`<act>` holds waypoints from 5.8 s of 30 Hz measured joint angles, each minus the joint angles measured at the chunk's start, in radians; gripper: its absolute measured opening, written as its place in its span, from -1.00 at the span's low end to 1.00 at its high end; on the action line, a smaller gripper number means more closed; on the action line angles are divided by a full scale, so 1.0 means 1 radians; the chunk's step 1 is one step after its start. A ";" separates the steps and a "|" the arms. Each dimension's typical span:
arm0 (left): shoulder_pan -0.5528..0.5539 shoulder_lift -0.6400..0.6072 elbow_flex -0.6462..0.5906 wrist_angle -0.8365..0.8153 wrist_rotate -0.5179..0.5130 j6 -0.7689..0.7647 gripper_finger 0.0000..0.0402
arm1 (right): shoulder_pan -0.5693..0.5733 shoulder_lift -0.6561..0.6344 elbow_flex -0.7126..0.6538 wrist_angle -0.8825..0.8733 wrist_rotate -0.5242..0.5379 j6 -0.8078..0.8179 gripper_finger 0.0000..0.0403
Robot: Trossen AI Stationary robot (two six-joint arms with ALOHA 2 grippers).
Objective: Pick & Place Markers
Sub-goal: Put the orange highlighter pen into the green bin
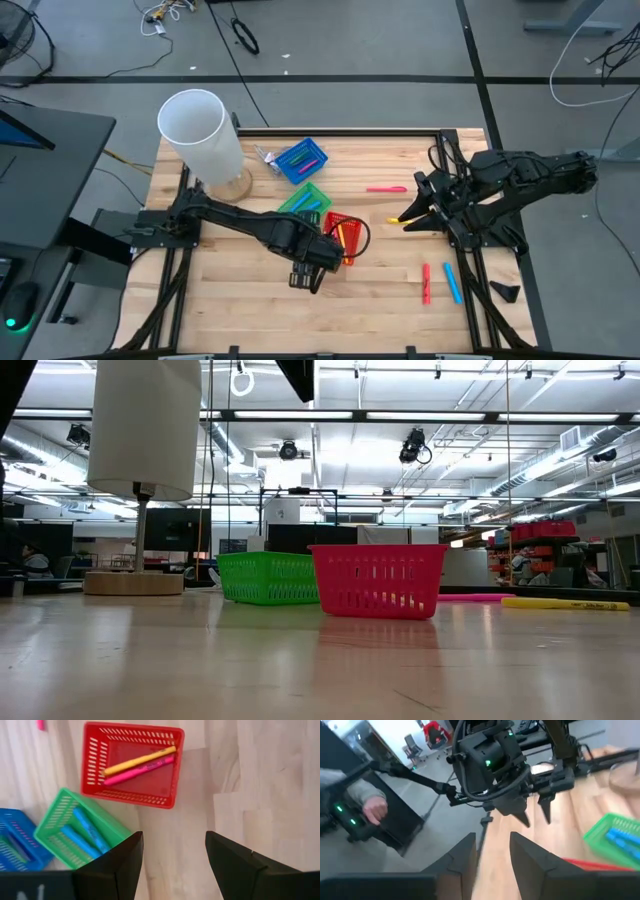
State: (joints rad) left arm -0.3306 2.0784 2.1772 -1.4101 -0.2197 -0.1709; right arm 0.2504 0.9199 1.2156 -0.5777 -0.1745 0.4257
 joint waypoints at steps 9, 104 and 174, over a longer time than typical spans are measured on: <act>0.000 -0.174 -0.267 0.199 -0.031 -0.002 0.11 | 0.001 0.002 0.000 -0.056 -0.090 0.104 -0.40; 0.021 -0.459 -0.692 0.283 -0.004 0.027 0.11 | 0.403 0.634 -0.480 -0.005 -0.035 1.772 0.00; 0.050 -0.553 -0.692 1.029 -0.064 -0.287 0.11 | 0.094 0.203 -0.187 0.370 0.375 0.067 -0.77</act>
State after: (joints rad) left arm -0.2810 1.5257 1.4857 -0.3809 -0.2840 -0.4576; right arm 0.3441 1.1229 1.0290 -0.2076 0.2005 0.4929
